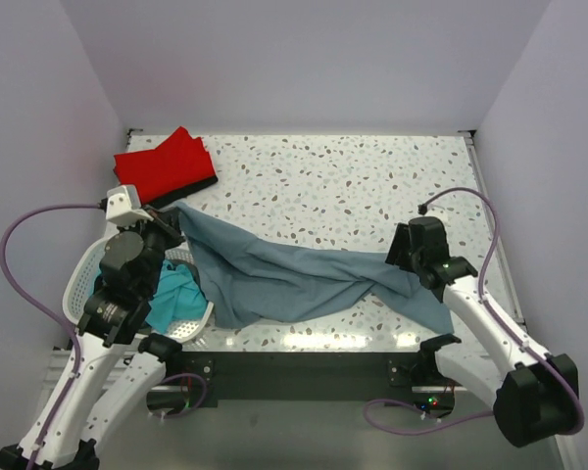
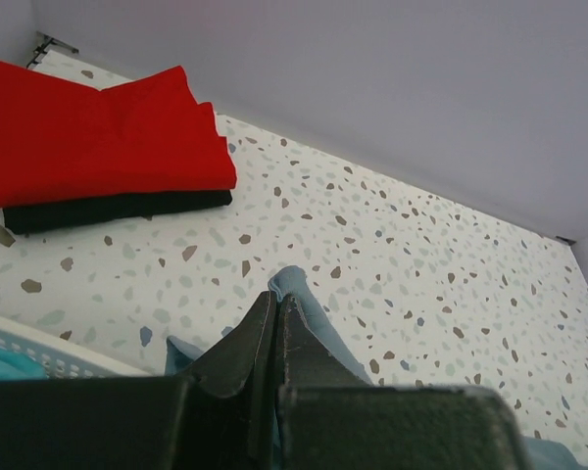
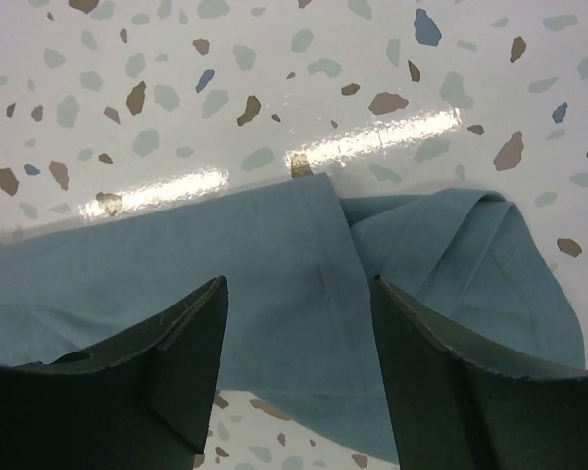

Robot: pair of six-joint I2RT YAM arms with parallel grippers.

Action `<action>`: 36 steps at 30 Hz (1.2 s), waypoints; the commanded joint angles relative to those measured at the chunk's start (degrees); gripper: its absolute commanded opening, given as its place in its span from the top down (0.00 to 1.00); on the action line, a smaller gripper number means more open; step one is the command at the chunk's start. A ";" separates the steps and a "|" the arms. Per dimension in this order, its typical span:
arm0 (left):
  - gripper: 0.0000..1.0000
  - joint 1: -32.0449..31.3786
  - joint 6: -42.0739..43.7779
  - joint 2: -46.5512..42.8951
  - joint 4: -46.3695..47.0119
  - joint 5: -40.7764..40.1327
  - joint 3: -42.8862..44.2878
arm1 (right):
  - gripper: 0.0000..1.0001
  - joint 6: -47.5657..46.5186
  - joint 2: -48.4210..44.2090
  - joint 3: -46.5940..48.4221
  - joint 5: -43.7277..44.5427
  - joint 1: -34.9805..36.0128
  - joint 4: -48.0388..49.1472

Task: Fold and stack the t-shirts
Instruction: Flatten the tshirt out

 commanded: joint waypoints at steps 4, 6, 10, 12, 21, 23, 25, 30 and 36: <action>1.00 0.12 -0.19 -0.17 2.18 2.26 0.35 | 0.40 0.79 8.46 -0.03 2.72 -0.39 9.54; 1.00 0.12 -0.10 0.53 1.91 2.87 0.44 | 0.43 0.62 11.89 0.50 2.99 -0.39 10.25; 1.00 0.03 -0.19 0.36 1.74 2.70 0.35 | 0.44 0.62 15.93 1.03 3.87 -0.56 11.65; 1.00 -0.05 -0.19 -0.08 1.83 2.61 0.27 | 0.44 0.62 17.77 0.86 3.60 -0.91 12.27; 1.00 -0.41 -0.10 -0.08 2.09 2.70 0.27 | 0.57 -0.52 22.09 2.17 1.41 -2.50 14.82; 1.00 -0.58 -0.10 -0.08 2.00 2.61 0.27 | 0.75 -0.79 22.09 2.88 0.53 -2.67 14.56; 1.00 -0.67 -0.10 -0.17 2.00 2.44 0.27 | 0.83 -1.05 21.83 3.57 -0.44 -2.76 14.04; 1.00 -0.85 -0.10 -0.52 2.00 2.00 0.35 | 1.00 -1.93 17.18 5.86 -0.88 -2.94 10.61; 1.00 -0.85 -0.01 -0.78 1.91 0.60 0.79 | 1.00 -4.21 6.74 12.79 2.27 -2.94 2.00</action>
